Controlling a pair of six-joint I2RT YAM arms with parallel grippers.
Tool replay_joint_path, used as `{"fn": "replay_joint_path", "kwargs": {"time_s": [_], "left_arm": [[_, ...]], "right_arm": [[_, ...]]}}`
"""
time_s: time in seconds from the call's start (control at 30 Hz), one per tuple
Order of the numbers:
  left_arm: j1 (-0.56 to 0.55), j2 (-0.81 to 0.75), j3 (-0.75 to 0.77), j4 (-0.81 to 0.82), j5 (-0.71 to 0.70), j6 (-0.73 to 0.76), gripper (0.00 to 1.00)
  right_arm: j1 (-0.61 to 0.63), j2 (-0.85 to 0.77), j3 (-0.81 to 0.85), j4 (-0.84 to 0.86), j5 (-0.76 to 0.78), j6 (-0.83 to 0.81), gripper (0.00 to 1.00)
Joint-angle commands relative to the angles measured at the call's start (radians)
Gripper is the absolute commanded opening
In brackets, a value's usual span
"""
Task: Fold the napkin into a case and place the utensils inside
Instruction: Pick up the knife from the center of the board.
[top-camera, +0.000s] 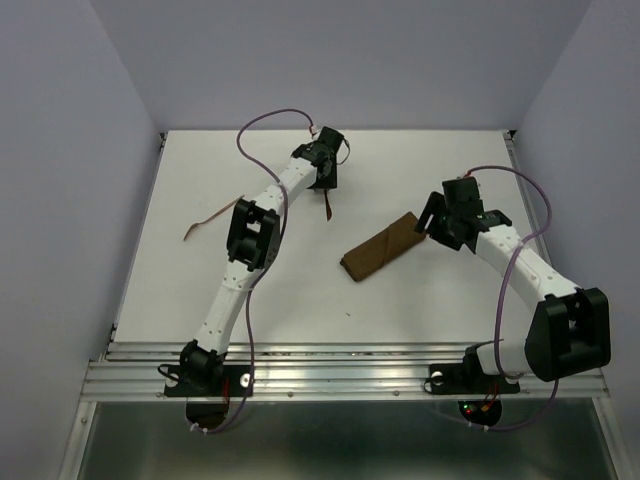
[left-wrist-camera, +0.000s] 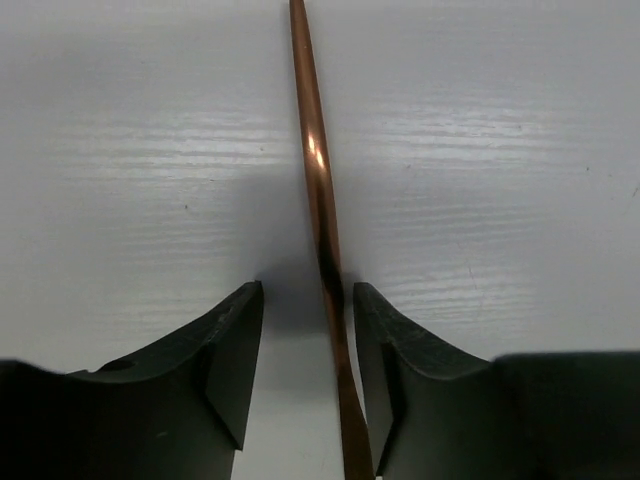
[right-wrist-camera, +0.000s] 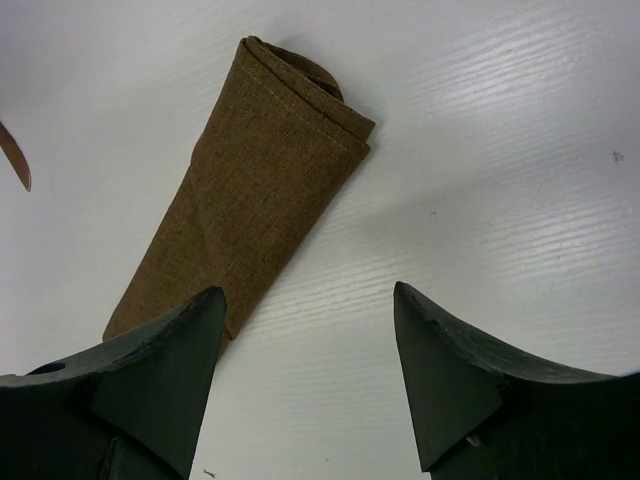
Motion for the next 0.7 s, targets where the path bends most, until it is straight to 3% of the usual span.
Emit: {"fn": "replay_joint_path", "kwargs": {"time_s": [0.0, 0.2, 0.27, 0.4, 0.67], "left_arm": [[0.008, 0.027, 0.055, -0.031, -0.025, -0.009, 0.49], [0.008, -0.048, -0.086, 0.002, -0.022, 0.020, 0.15], [0.008, -0.091, -0.149, 0.005, -0.015, 0.037, 0.00], [0.002, -0.188, -0.307, 0.037, 0.018, 0.063, 0.00], [-0.044, -0.590, -0.809, 0.207, 0.082, 0.112, 0.00]], "right_arm": [[-0.002, -0.027, -0.006, 0.011, -0.007, 0.005, 0.73], [-0.002, -0.032, -0.014, 0.012, -0.007, 0.011, 0.73], [-0.002, -0.035, -0.015, 0.012, -0.008, 0.011, 0.73], [-0.002, -0.044, -0.017, 0.011, -0.011, 0.013, 0.73], [-0.002, -0.035, -0.037, 0.012, -0.028, 0.018, 0.73]]}}
